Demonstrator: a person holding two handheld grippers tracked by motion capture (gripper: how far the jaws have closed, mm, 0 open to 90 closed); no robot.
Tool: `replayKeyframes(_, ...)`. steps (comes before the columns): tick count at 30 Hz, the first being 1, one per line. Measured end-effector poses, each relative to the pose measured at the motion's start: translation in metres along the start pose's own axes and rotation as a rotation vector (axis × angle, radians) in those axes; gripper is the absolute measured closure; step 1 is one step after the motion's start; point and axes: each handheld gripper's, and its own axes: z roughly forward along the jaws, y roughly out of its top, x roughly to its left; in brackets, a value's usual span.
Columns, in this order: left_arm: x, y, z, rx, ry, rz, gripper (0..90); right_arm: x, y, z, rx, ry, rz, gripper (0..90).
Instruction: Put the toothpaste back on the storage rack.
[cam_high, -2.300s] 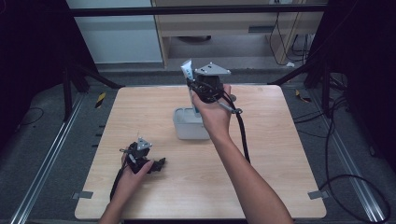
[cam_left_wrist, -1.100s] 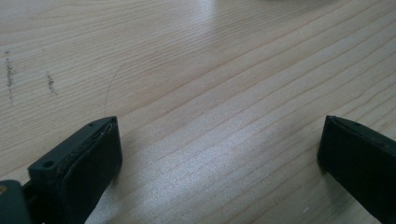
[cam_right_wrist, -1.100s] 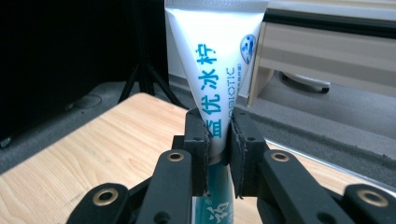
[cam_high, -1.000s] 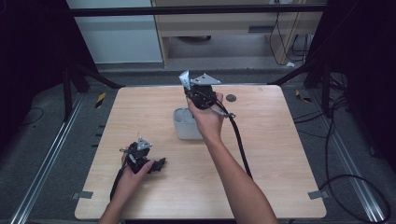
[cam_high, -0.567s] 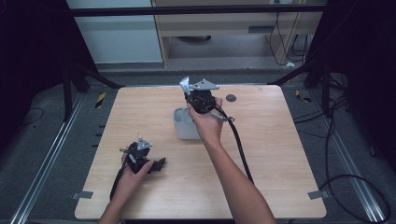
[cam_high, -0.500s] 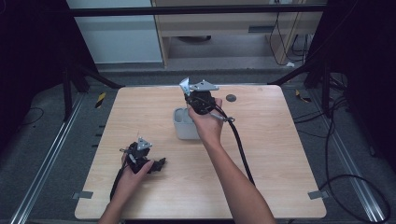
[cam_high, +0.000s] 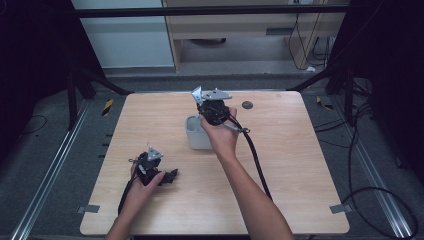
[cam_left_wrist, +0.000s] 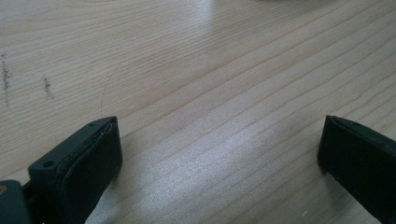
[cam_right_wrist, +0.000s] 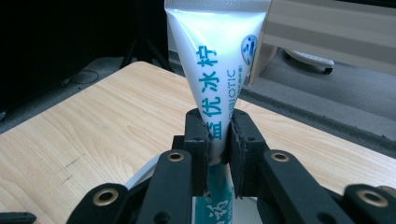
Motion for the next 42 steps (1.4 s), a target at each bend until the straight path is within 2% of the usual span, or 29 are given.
replayKeyframes(9, 0.000, 0.000, 0.000, 0.000, -0.001, -0.001, 0.0, -0.001, -0.008, 0.001, 0.021, -0.004, 0.000, 78.9)
replayKeyframes(26, 0.000, 0.000, 0.000, 0.004, -0.002, 0.006, 0.0, 0.006, -0.020, 0.008, 0.053, 0.002, -0.005, 78.8)
replayKeyframes(42, 0.000, 0.001, 0.000, 0.004, -0.003, 0.006, 0.0, 0.004, -0.027, 0.011, 0.088, -0.002, -0.002, 78.8)
